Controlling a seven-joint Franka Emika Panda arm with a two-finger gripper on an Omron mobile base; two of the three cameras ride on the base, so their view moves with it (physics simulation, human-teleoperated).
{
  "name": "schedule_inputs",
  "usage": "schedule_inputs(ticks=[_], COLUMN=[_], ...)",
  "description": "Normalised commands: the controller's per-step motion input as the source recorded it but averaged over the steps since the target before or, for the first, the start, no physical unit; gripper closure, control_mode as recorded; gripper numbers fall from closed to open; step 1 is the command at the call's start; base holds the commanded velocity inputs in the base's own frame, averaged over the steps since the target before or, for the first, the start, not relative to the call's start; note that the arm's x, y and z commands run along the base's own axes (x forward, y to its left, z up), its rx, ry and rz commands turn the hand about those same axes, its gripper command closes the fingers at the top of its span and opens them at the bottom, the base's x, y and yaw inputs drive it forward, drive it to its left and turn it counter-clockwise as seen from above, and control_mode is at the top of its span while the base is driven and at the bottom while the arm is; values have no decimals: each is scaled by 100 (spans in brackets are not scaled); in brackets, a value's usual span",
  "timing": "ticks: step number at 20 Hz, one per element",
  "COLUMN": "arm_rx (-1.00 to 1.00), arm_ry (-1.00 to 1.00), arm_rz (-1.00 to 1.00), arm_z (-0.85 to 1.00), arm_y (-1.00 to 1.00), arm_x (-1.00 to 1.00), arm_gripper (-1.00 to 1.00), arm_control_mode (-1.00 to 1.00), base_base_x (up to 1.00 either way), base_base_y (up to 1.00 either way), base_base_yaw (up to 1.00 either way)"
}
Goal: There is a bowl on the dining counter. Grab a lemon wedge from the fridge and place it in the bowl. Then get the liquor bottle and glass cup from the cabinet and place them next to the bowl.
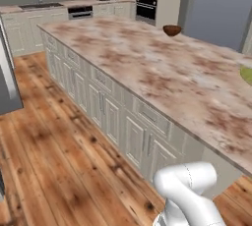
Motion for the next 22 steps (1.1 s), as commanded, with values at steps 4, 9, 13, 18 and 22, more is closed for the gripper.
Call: schedule_inputs(ticks=[4, 9, 13, 18, 22], arm_rx=[0, 0, 0, 0, 0], arm_ry=[0, 0, 0, 0, 0], arm_rz=[0, 0, 0, 0, 0], arm_z=[0, 0, 0, 0, 0], arm_y=[0, 0, 0, 0, 0], arm_x=[0, 0, 0, 0, 0], arm_gripper=[100, 100, 100, 100, 100], arm_control_mode=[100, 100, 100, 100, 100], base_base_x=[-100, -100, -100, -91, -18], base_base_y=[-33, -42, -43, -70, -100], base_base_yaw=[-5, -5, -6, -8, -1])
